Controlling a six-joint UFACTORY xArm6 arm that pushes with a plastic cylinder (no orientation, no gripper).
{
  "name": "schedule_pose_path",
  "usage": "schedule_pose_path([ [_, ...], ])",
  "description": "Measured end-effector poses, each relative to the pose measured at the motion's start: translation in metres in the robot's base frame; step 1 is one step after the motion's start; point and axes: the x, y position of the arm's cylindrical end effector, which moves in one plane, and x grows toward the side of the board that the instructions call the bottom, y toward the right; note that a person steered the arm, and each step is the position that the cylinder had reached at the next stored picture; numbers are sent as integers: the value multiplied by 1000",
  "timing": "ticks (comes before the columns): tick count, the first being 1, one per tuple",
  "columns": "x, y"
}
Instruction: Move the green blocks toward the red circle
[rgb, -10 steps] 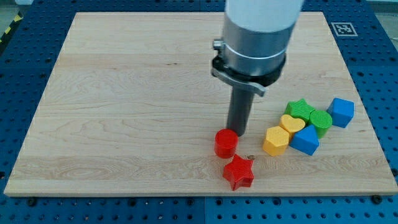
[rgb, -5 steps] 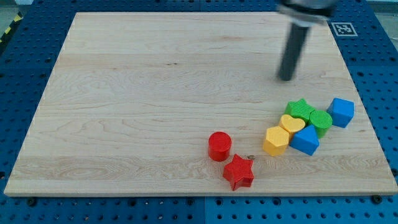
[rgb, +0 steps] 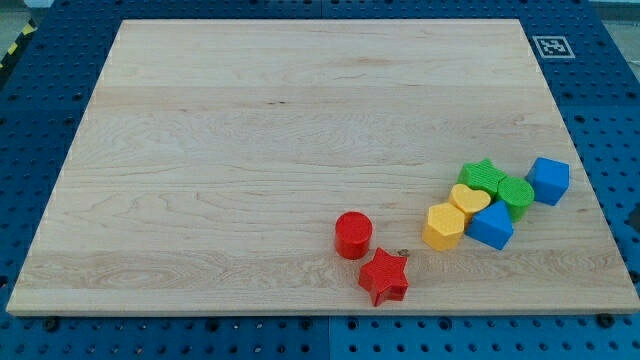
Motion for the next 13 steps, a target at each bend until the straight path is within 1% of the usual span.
schedule_pose_path([
  [1,0,-52],
  [2,0,-88],
  [3,-14,-91],
  [4,-30,-125],
  [6,-60,-224],
  [8,-59,-233],
  [9,-61,-220],
  [10,-61,-173],
  [11,-74,-153],
  [12,-105,-168],
  [13,-116,-209],
])
